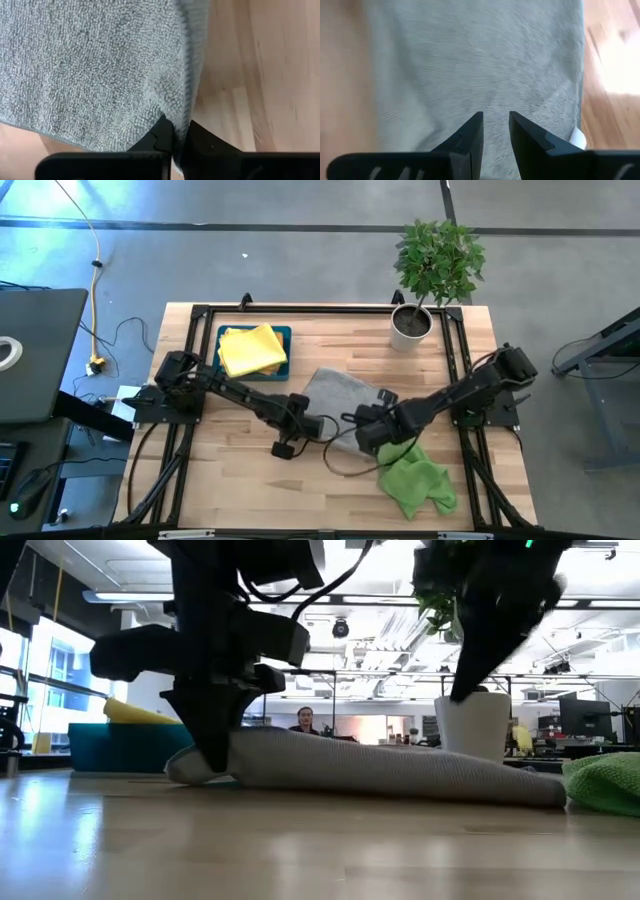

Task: Fold microfiber towels
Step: Fold the gray microfiber cloth

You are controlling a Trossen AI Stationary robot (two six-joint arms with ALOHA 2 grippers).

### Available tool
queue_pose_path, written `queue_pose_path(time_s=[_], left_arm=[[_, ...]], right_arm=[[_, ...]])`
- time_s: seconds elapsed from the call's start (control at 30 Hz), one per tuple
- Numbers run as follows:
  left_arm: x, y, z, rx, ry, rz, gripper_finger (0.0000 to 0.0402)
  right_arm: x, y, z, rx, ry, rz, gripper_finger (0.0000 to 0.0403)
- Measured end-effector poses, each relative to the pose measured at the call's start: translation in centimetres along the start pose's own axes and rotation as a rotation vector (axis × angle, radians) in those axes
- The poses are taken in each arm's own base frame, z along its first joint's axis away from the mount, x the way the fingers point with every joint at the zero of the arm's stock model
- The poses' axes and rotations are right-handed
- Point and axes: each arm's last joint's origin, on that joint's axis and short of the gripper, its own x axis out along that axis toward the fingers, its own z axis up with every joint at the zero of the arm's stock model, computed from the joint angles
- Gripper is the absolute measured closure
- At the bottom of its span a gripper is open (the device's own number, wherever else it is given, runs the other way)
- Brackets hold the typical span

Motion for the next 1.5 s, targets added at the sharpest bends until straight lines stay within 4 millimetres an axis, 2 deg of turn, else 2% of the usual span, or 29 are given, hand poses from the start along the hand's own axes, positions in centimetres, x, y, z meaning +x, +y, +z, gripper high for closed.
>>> queue_pose_path(time_s=[0.13, 0.27, 0.47, 0.67, 0.8, 0.97, 1.2, 1.27, 1.37, 1.5], left_arm=[[-0.1, -0.4, 0.0, 0.012, -0.001, 0.005, 0.0372], [-0.1, -1.1, 0.0, 0.023, -0.003, 0.005, 0.0345], [-0.2, -1.8, -0.4, 0.020, 0.036, 0.010, 0.0287], [-0.6, -1.4, -0.2, 0.020, 0.042, 0.098, 0.0255], [-0.9, -0.7, 0.1, 0.009, 0.031, 0.170, 0.0253], [-1.0, 0.0, 0.1, -0.036, 0.032, 0.172, 0.0258], [-1.1, -0.5, -0.6, -0.062, 0.101, 0.162, 0.0261], [-1.1, -0.7, -0.7, -0.069, 0.113, 0.163, 0.0261], [-1.5, -0.9, -0.8, -0.055, 0.108, 0.172, 0.0261], [-1.8, -0.9, -0.8, -0.032, 0.116, 0.194, 0.0261]], right_arm=[[2.8, -1.3, -1.1, 0.084, 0.017, -0.006, 0.0318], [4.9, -1.6, -1.7, 0.126, -0.004, 0.103, 0.0319], [6.7, -2.9, -2.5, 0.143, -0.017, 0.101, 0.0319], [8.1, -5.3, -2.6, 0.075, -0.023, -0.019, 0.0318], [9.1, -7.5, -1.9, 0.032, -0.017, -0.061, 0.0318], [10.1, -10.3, -0.4, -0.039, -0.061, -0.125, 0.0318], [10.3, -13.6, 2.1, -0.057, -0.142, -0.172, 0.0318], [9.4, -13.5, 2.9, -0.024, -0.142, -0.137, 0.0318], [8.0, -12.1, 3.4, 0.041, -0.105, 0.056, 0.0318], [7.6, -9.1, 1.9, 0.130, -0.005, 0.265, 0.0318]])
